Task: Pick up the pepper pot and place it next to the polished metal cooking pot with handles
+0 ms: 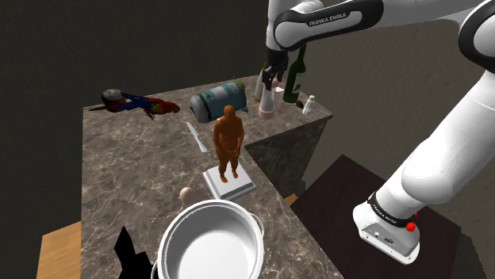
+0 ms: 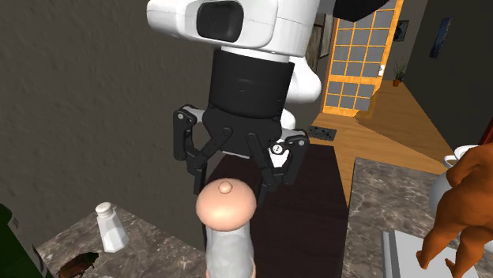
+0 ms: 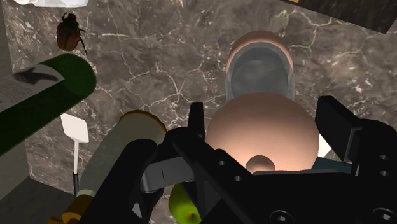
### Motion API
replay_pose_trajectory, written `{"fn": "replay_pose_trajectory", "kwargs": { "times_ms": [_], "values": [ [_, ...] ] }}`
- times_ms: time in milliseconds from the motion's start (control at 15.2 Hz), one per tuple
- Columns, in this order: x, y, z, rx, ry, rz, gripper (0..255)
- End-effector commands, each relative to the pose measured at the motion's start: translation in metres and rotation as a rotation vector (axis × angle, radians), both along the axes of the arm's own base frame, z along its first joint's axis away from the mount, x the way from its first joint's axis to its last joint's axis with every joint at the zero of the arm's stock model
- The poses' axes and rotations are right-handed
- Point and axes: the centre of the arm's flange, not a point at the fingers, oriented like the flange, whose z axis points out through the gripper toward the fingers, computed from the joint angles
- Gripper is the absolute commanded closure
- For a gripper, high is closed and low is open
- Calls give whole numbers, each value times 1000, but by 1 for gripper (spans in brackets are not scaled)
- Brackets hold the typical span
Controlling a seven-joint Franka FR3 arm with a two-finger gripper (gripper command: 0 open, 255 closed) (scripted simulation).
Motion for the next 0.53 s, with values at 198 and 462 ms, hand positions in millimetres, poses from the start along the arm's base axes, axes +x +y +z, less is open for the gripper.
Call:
{"fn": "replay_pose_trajectory", "kwargs": {
  "times_ms": [198, 462],
  "values": [
    [0, 0, 26, 0, 0, 0, 255],
    [0, 0, 47, 0, 0, 0, 255]
  ]
}}
